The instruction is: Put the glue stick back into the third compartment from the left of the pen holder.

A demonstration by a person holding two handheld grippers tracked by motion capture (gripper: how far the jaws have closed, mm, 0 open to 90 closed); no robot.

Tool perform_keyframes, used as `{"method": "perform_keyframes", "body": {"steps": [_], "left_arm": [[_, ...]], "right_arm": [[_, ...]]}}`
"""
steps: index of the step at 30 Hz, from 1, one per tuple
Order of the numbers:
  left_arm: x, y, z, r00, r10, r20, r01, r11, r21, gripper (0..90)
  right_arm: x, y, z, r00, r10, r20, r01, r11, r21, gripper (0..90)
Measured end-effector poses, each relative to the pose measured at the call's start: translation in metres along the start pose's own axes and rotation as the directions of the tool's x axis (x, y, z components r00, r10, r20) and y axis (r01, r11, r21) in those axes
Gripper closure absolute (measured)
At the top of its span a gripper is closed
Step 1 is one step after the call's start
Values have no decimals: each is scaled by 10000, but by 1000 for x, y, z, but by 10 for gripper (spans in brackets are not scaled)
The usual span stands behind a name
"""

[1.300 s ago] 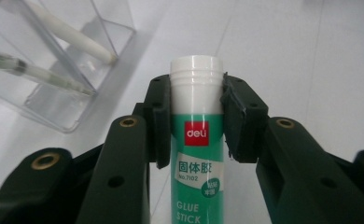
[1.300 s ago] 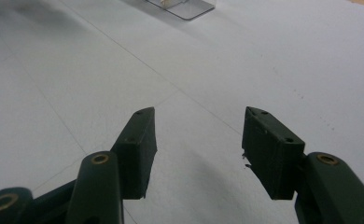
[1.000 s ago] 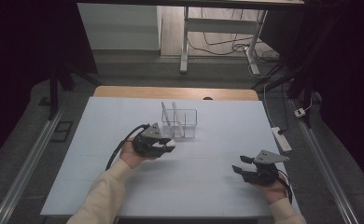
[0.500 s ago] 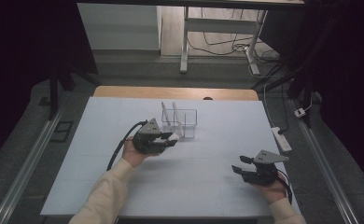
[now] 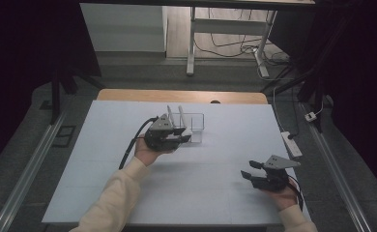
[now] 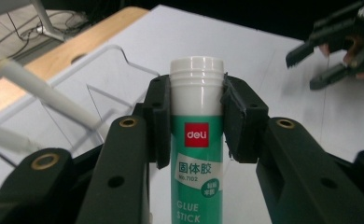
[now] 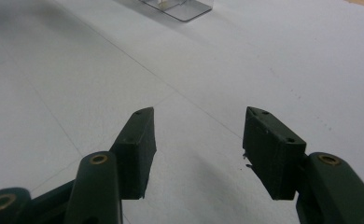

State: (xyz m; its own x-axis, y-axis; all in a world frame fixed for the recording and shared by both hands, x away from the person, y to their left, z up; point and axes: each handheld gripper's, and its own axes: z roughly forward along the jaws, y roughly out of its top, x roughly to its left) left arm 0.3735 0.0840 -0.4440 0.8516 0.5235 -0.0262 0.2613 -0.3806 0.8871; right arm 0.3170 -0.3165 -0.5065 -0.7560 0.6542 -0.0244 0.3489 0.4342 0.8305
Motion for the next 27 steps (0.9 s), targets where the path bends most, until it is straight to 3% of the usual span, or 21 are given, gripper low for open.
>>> {"method": "perform_keyframes", "body": {"steps": [4, 12, 27], "left_arm": [[4, 10, 4, 9999, 66, -121, -66, 10000, 15, 646], [17, 19, 10, 9992, -367, -131, 364, 9991, -204, 645], [30, 33, 22, 9980, -448, -443, 436, 9986, -284, 645]], "right_arm": [[0, 0, 0, 10000, 28, -27, -28, 10000, 6, 436], [0, -1, 0, 10000, 48, -17, -48, 10000, 27, 436], [0, -1, 0, 9999, 104, -9, -104, 9999, -29, 436]]}}
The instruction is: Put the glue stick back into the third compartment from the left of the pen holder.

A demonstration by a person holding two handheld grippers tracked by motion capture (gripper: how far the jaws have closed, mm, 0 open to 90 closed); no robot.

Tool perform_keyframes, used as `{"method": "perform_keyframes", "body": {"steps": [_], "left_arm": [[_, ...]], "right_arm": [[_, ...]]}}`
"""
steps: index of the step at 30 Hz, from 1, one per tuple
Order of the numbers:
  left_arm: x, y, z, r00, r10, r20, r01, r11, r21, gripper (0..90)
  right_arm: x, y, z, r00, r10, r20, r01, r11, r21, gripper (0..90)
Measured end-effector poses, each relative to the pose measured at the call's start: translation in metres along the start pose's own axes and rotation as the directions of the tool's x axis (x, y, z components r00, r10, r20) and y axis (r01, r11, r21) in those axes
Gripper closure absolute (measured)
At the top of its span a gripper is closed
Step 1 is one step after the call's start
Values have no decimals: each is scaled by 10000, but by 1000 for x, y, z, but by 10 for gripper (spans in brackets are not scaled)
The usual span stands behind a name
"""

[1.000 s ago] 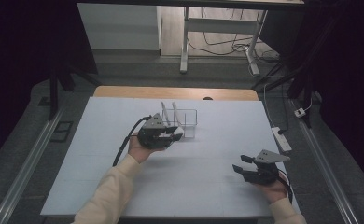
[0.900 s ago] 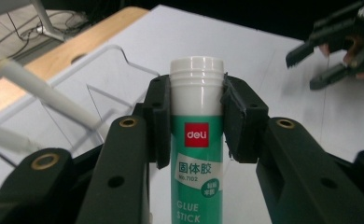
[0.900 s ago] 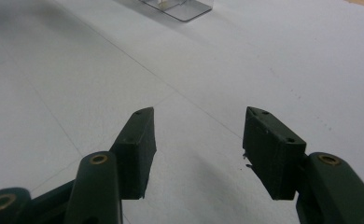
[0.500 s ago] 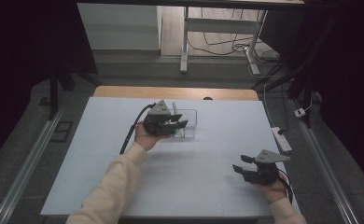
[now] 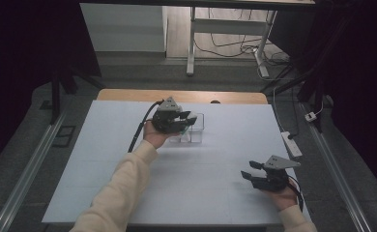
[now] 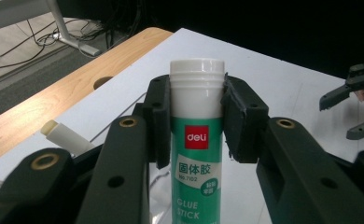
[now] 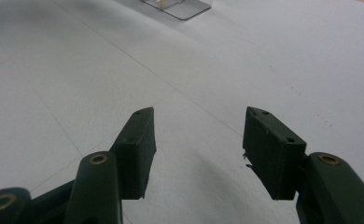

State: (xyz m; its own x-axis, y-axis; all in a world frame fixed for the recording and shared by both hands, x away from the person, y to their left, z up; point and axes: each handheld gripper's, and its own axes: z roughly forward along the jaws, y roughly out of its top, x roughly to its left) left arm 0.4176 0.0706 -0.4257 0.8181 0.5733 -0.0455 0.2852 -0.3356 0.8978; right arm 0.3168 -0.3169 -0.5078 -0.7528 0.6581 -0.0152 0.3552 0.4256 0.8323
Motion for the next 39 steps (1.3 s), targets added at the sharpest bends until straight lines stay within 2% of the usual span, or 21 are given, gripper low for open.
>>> {"method": "perform_keyframes", "body": {"steps": [5, 9, 12, 19, 22, 24, 28, 33, 39], "left_arm": [[5, 3, 6, 9998, -185, -15, 184, 9997, -144, 645], [11, 5, 15, 9988, -487, 28, 488, 9983, -314, 645], [14, 8, 22, 9989, -465, -68, 462, 9984, -318, 645], [17, 13, 36, 9985, -556, 11, 556, 9978, -373, 644], [15, 15, 39, 9983, -569, 140, 574, 9977, -373, 645], [14, 17, 40, 9989, -430, 166, 436, 9985, -334, 645], [13, 22, 43, 9993, -347, 129, 351, 9990, -293, 644], [16, 27, 49, 9985, -531, 125, 535, 9980, -323, 644], [17, 29, 57, 9988, -495, -7, 495, 9985, -239, 644]], "right_arm": [[0, 0, 0, 10000, 30, -1, -30, 10000, -22, 435], [0, 0, 0, 10000, 55, 5, -55, 10000, -3, 435], [0, 0, 0, 10000, 72, 8, -72, 10000, 18, 435], [0, -1, 0, 9999, 141, 48, -141, 9999, 50, 435], [0, -1, 0, 9999, 151, 55, -152, 9999, 50, 435], [-1, -1, 0, 9999, 147, 58, -147, 9999, 64, 435], [-1, -1, 1, 9999, 154, 34, -154, 9999, 62, 435], [0, -1, 0, 9999, 129, 44, -130, 9999, 74, 435], [-1, -1, -1, 9999, 139, 44, -139, 9999, 71, 435]]}}
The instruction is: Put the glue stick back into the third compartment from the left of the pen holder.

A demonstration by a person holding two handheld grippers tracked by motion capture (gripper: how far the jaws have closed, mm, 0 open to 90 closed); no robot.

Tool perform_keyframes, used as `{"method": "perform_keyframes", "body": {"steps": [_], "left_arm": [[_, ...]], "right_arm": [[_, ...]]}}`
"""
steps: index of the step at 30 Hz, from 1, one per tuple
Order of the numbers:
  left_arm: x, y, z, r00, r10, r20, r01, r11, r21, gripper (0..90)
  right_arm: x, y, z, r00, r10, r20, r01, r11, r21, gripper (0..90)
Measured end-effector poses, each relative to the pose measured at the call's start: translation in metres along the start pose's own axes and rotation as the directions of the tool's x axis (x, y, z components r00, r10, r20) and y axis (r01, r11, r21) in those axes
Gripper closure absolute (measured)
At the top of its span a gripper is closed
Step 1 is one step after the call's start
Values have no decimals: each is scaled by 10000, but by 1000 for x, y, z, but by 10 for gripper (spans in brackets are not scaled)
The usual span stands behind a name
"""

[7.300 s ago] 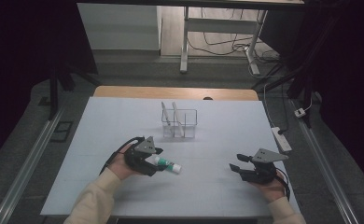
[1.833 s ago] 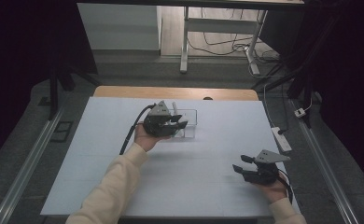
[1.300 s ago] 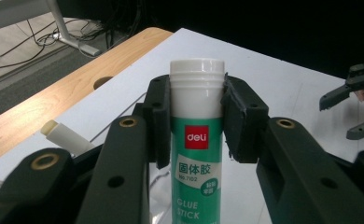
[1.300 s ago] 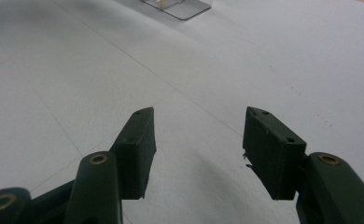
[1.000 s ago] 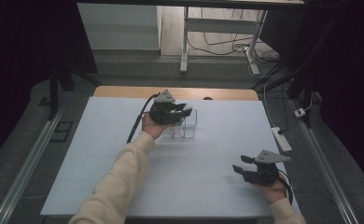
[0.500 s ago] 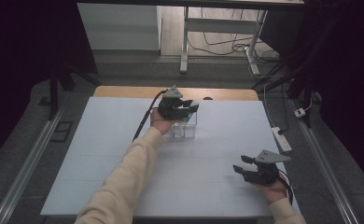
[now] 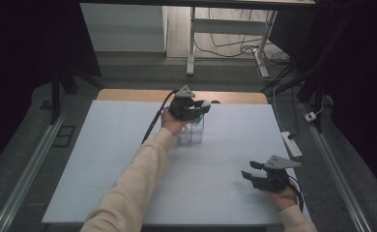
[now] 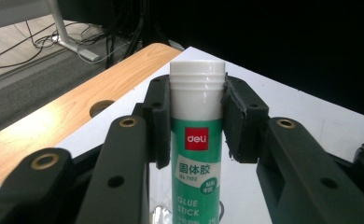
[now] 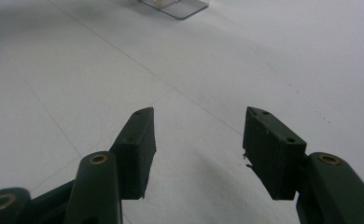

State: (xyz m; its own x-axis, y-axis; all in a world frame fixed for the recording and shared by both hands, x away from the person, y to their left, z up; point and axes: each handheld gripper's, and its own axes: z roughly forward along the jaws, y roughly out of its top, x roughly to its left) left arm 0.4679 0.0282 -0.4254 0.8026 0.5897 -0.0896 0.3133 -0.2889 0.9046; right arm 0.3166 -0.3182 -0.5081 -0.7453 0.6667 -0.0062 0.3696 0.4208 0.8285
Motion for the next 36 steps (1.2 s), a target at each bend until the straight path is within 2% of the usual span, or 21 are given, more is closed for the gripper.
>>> {"method": "perform_keyframes", "body": {"steps": [5, 7, 9, 10, 14, 21, 28, 36], "left_arm": [[2, -1, 3, 10000, -90, -35, 90, 9999, 59, 642], [2, -2, 4, 9997, 118, -206, -113, 9996, 251, 636], [1, -2, 3, 9989, 250, -406, -229, 9984, 520, 565], [1, -2, 2, 9992, 194, -360, -173, 9983, 565, 521], [1, 0, -6, 9999, -62, -80, 66, 9980, 623, 460], [-5, -3, -21, 9999, 32, 138, -44, 9962, 873, 444], [-11, -14, -39, 9998, 30, 194, -47, 9964, 843, 443], [-20, -32, -66, 9999, 47, 135, -62, 9933, 1157, 444]], "right_arm": [[0, 0, 0, 10000, 8, -6, -8, 10000, -29, 435], [0, 0, 0, 10000, 8, -11, -8, 10000, -26, 435], [0, 0, 0, 10000, -33, -6, 33, 10000, 19, 434], [0, 0, 0, 10000, -34, -24, 35, 10000, 26, 434], [0, -1, 1, 10000, 8, -5, -8, 10000, 46, 434], [0, 0, 1, 10000, 10, 0, -10, 10000, 22, 434], [0, 0, 0, 10000, 17, -20, -17, 10000, -94, 434], [0, 0, 0, 10000, 3, -67, -3, 10000, -86, 429]]}}
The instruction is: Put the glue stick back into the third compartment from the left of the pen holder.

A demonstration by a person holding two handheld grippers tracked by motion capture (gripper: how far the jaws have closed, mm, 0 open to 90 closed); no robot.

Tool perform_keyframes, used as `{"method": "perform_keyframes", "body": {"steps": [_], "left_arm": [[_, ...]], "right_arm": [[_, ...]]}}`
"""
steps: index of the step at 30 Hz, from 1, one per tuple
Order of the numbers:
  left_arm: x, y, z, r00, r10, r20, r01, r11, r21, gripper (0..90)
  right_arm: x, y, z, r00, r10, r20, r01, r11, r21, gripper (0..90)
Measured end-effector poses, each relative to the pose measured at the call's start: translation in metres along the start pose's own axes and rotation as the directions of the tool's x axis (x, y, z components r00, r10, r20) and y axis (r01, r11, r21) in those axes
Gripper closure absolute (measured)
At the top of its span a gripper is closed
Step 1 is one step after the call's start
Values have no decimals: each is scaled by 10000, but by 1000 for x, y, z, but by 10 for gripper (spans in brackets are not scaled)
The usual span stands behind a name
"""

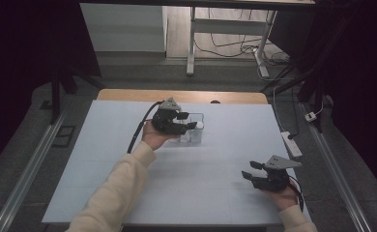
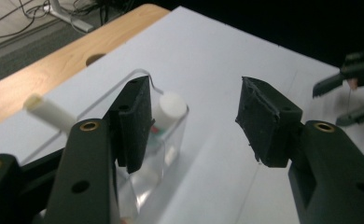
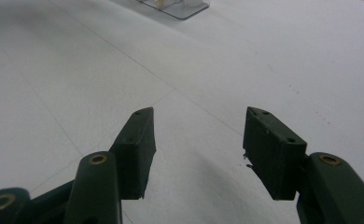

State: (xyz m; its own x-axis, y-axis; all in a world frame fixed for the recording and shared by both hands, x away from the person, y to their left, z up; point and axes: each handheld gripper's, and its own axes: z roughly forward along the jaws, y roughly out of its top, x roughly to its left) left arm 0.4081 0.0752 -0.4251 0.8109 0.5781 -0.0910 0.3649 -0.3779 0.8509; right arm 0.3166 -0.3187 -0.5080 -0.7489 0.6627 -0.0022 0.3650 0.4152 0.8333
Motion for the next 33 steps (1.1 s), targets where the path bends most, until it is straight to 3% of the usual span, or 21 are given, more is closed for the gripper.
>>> {"method": "perform_keyframes", "body": {"steps": [17, 25, 33], "left_arm": [[-16, -58, -61, 9988, -404, -286, 403, 9992, -62, 377], [-23, -88, -77, 9966, -714, -419, 709, 9974, -143, 352], [-30, -115, -94, 9936, -741, -855, 737, 9972, -85, 348]], "right_arm": [[0, 0, 1, 10000, -38, 13, 38, 10000, 92, 403], [0, 0, 2, 10000, -92, -22, 92, 9999, 121, 401], [0, 0, 2, 9999, -112, -54, 113, 9999, 131, 401]]}}
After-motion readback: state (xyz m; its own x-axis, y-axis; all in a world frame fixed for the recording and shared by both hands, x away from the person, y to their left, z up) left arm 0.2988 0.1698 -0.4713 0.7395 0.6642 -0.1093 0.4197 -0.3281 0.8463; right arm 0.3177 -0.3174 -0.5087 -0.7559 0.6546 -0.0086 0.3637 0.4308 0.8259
